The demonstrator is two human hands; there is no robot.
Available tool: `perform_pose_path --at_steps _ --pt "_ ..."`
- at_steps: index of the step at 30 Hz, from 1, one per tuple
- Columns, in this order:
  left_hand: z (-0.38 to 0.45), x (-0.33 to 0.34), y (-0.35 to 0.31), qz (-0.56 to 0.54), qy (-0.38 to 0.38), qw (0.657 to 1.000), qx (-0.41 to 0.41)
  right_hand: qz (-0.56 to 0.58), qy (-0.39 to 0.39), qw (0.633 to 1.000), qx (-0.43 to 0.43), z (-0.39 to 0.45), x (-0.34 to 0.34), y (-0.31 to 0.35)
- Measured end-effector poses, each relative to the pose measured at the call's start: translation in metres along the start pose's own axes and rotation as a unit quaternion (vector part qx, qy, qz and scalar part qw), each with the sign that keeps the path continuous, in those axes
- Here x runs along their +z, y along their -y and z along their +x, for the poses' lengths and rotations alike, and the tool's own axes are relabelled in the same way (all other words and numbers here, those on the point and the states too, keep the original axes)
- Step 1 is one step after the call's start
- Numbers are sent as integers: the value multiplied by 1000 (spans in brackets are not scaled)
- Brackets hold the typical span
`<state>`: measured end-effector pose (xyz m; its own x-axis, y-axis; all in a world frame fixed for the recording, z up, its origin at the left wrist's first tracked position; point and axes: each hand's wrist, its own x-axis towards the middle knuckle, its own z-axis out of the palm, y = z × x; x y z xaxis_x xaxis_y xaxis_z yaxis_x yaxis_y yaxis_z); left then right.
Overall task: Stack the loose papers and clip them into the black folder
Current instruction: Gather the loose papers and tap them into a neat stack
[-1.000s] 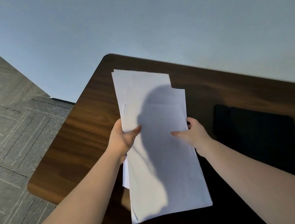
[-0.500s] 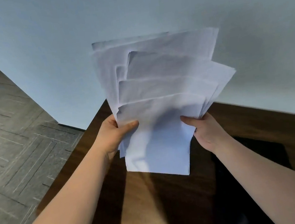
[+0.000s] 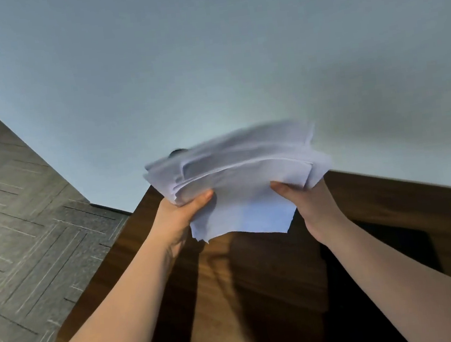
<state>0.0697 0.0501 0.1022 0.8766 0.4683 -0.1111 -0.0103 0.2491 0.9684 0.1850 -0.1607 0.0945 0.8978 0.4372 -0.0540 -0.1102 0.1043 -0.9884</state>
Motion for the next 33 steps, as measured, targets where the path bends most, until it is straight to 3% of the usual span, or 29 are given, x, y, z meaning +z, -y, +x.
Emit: perform_pose_path --at_steps 10,17,22,28,33 --pt "5 -2 5 40 -17 999 24 -33 49 998 33 10 -7 -5" --pt "8 23 -20 0 -202 974 97 -41 38 998 0 22 -3 -1" --pt "11 31 -28 81 -218 964 132 -29 53 998 29 22 -1 -2" --pt "17 33 -31 73 -267 955 106 -44 38 998 23 26 3 1" --pt "21 34 -29 36 -259 959 109 -51 135 988 53 33 -5 2"
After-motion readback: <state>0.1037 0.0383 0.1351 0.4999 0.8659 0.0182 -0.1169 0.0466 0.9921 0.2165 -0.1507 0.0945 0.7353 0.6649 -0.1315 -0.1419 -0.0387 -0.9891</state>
